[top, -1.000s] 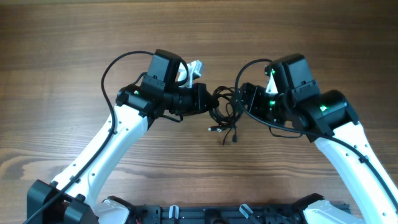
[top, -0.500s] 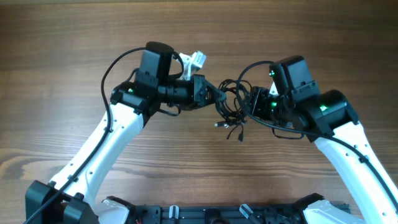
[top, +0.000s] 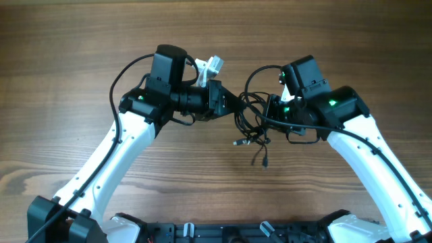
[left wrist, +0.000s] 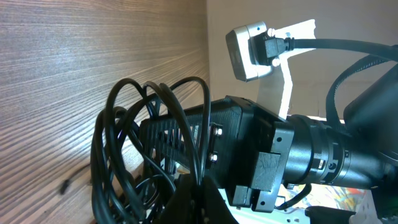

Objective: Untangle cables
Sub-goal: 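Lift the grasped cables and hold them between both grippers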

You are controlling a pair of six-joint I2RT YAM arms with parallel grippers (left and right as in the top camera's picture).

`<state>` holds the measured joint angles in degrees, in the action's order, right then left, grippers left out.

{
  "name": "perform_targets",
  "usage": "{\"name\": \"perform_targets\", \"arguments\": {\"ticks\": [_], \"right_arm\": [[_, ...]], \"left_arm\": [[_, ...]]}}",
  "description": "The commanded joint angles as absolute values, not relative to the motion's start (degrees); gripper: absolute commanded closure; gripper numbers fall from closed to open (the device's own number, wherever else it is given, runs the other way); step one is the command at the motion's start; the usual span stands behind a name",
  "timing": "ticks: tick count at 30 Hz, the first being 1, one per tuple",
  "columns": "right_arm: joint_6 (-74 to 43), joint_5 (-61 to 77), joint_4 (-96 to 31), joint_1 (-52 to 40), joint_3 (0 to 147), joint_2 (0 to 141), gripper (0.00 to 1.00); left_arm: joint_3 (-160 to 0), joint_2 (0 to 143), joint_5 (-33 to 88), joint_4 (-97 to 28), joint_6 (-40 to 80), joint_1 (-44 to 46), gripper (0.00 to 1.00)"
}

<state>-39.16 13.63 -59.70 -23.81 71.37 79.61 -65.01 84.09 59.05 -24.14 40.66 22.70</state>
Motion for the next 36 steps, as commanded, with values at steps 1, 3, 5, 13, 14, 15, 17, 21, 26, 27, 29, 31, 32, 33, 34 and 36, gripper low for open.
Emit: {"name": "perform_targets", "arguments": {"ticks": [1, 3, 5, 13, 14, 15, 17, 21, 26, 27, 29, 31, 32, 33, 34, 36], "right_arm": [[-39.0, 14.2, -60.0, -23.8, 72.9, 79.1, 0.96], [-38.8, 14.2, -61.0, -23.8, 74.7, 78.0, 0.96], [-37.0, 15.1, -61.4, -23.8, 76.4, 76.9, 0.96], [-31.2, 26.2, -57.6, -23.8, 77.6, 72.5, 0.96], [-29.4, 29.4, -56.3, -23.8, 77.6, 72.2, 0.96], [-27.8, 32.7, -54.9, -23.8, 77.6, 71.9, 0.96], [-27.0, 38.0, -51.7, -23.8, 77.6, 71.2, 0.96], [-27.2, 43.6, -46.3, -23.8, 77.6, 70.0, 0.96], [-28.4, 34.9, -46.2, -23.8, 77.6, 69.0, 0.96], [-29.7, 31.7, -47.2, -23.8, 77.6, 69.0, 0.96], [-34.1, 22.9, -50.3, -23.8, 77.6, 69.0, 0.96], [-40.0, 13.1, -54.2, -23.8, 77.6, 69.0, 0.96], [-42.6, 9.8, -55.5, -23.8, 77.6, 69.0, 0.96], [-45.7, 6.5, -56.9, -23.8, 77.6, 69.0, 0.96], [-47.9, 4.6, -57.8, -23.8, 77.6, 69.0, 0.96], [-50.3, 3.4, -58.7, -23.8, 77.6, 69.0, 0.95]], "left_arm": [[-65.9, 83.4, 56.7, -24.5, 41.0, 22.3, 0.96], [-65.9, 83.4, 51.7, -26.6, 41.0, 22.3, 0.96], [-65.9, 83.4, 45.9, -29.6, 41.0, 22.3, 0.96], [-65.9, 83.4, 31.3, -37.2, 41.1, 22.3, 0.96], [-65.9, 83.4, 30.6, -37.5, 41.2, 22.3, 0.96], [-65.9, 83.4, 30.0, -37.6, 41.3, 22.3, 0.96], [-65.9, 83.4, 27.9, -38.3, 41.3, 22.3, 0.96], [-65.9, 83.4, 24.5, -40.4, 41.5, 22.3, 0.96], [-65.9, 83.4, 22.2, -43.6, 41.4, 22.3, 0.96], [-65.9, 83.4, 21.8, -44.0, 41.4, 22.3, 0.96], [-65.9, 83.4, 21.1, -44.5, 41.4, 22.3, 0.96], [-65.9, 83.4, 20.9, -44.6, 41.4, 22.3, 0.96], [-65.9, 83.4, 20.8, -44.6, 41.4, 22.3, 0.96], [-65.9, 83.4, 20.6, -44.6, 41.5, 22.3, 0.96], [-65.9, 83.4, 20.3, -44.6, 41.5, 22.3, 0.96], [-65.9, 83.4, 19.8, -44.6, 42.0, 22.3, 0.96]]}}
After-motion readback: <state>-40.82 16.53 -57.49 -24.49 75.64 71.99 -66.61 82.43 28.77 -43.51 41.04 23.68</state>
